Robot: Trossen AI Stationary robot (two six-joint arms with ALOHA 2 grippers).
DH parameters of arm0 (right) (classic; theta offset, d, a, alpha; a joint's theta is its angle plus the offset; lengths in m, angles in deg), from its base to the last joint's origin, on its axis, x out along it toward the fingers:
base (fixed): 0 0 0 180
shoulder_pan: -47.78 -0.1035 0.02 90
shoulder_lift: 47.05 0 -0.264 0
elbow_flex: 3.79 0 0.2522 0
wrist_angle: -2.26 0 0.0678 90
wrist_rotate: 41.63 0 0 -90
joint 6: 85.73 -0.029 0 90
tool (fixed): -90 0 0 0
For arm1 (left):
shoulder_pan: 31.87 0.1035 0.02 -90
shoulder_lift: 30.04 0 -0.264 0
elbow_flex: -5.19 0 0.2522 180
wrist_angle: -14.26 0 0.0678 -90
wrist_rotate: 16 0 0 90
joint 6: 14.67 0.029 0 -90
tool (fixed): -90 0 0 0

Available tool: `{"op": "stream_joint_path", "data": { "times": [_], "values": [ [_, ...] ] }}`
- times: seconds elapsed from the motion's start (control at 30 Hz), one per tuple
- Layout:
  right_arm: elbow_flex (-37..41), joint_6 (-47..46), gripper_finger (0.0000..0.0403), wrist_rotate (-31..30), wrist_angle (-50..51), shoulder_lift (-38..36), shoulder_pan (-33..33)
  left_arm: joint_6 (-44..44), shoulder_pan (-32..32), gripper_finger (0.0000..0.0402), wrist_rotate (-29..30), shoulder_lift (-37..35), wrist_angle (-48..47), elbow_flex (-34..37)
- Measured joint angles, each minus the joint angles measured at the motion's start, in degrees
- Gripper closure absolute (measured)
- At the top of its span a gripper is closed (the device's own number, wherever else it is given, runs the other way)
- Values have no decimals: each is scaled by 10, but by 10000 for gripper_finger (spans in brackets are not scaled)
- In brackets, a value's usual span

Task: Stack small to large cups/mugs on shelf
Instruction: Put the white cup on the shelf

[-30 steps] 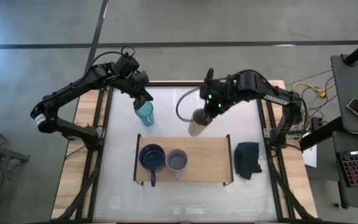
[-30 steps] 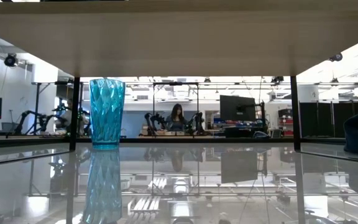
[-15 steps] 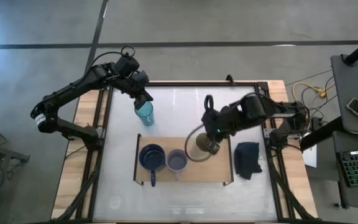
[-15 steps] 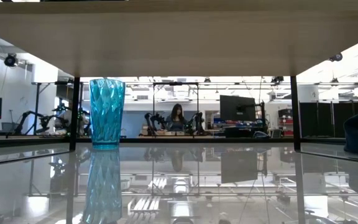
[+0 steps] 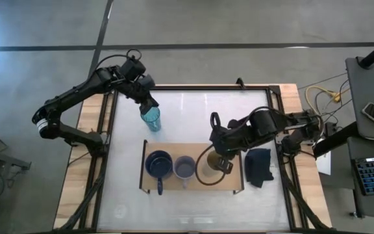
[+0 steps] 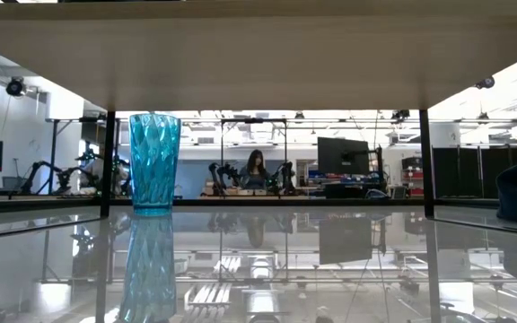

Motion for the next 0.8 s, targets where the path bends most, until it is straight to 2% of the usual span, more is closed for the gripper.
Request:
{"op": "stream_joint_path", "data": {
  "times": [0.63, 0.8],
  "values": [
    [5, 7, 394, 3, 0, 32, 0, 2, 0, 402, 3, 0, -17, 1],
    [1, -2, 383, 1, -4, 32, 0, 2, 0, 402, 3, 0, -15, 8]
  ]
}}
